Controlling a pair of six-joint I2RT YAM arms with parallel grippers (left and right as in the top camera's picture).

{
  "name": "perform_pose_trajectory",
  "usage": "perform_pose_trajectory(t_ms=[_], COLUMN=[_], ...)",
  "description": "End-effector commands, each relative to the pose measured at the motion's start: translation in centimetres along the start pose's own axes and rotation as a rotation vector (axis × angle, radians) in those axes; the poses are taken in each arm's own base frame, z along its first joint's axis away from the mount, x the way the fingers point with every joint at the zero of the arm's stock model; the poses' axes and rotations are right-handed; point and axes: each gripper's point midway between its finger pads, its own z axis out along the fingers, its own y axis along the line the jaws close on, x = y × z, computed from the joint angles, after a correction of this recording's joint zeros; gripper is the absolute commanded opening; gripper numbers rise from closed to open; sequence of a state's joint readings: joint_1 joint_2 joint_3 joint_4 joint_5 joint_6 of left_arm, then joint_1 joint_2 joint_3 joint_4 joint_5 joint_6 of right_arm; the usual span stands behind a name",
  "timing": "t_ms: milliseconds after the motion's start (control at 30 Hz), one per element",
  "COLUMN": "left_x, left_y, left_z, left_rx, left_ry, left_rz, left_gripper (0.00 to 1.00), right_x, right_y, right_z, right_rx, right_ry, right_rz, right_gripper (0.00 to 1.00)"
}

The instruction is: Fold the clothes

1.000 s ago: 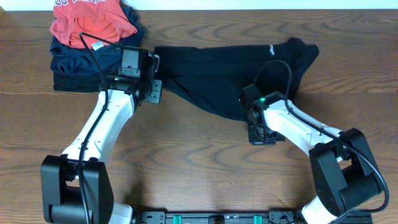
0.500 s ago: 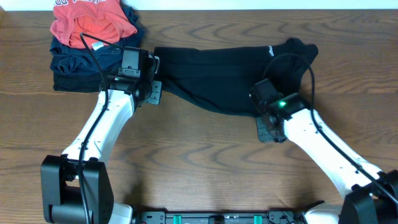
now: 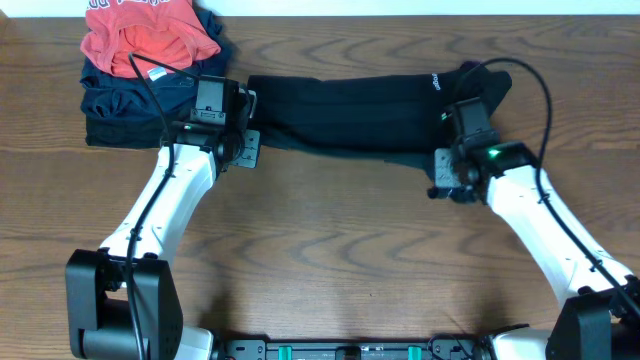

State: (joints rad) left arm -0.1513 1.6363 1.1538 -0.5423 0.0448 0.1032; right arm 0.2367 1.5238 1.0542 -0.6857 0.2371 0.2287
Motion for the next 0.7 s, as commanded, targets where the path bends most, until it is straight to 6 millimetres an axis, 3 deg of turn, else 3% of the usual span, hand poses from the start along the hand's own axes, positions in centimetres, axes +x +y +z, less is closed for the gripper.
perform_pose_trajectory(t_ms=[0, 167, 367, 467, 533, 567, 633, 667], left_x=[-0.5, -0.5, -0.5, -0.5, -0.5, -0.5, -0.5, -0.5], left_y=[0.4, 0.4, 0.4, 0.4, 0.4, 0.4, 0.4, 0.4], left_z=[-0.3, -0.3, -0.3, -0.3, -0.3, -0.3, -0.3, -0.3], left_rx=[-0.015, -0.015, -0.015, -0.015, -0.015, -0.015, -0.015, -0.015], left_ry=[-0.012, -0.013, -0.013, -0.013, -0.013, -0.013, -0.013, -0.013], left_rz=[-0.016, -0.016, -0.015, -0.015, -0.015, -0.015, -0.015, -0.015], left_gripper=[0.06, 0.06, 0.05, 0.06, 0.06, 0.06, 0.06, 0.06], right_x=[-1.6, -2.9, -3.8, -4.1, -4.2, -4.0, -3.6, -3.5], right_y=[-0.7, -0.8, -0.2, -0.4, -0.6, -0.5, -0.4, 0.0], right_z=[0.0, 0.7, 3.6, 5.1, 5.5, 5.5, 5.0, 4.5], right_rx=[-0.011, -0.011, -0.010, -0.005, -0.015, -0.026, -0.054, -0.077], right_ry=[-0.045, -0.086, -0.100, -0.102, -0.098, -0.089, -0.059, -0.042], right_rz=[-0.008, -0.009, -0.019, -0.010, 0.000, 0.003, 0.002, -0.001], right_gripper=[0.01, 0.01, 0.02, 0.18, 0.45, 0.52, 0.57, 0.54])
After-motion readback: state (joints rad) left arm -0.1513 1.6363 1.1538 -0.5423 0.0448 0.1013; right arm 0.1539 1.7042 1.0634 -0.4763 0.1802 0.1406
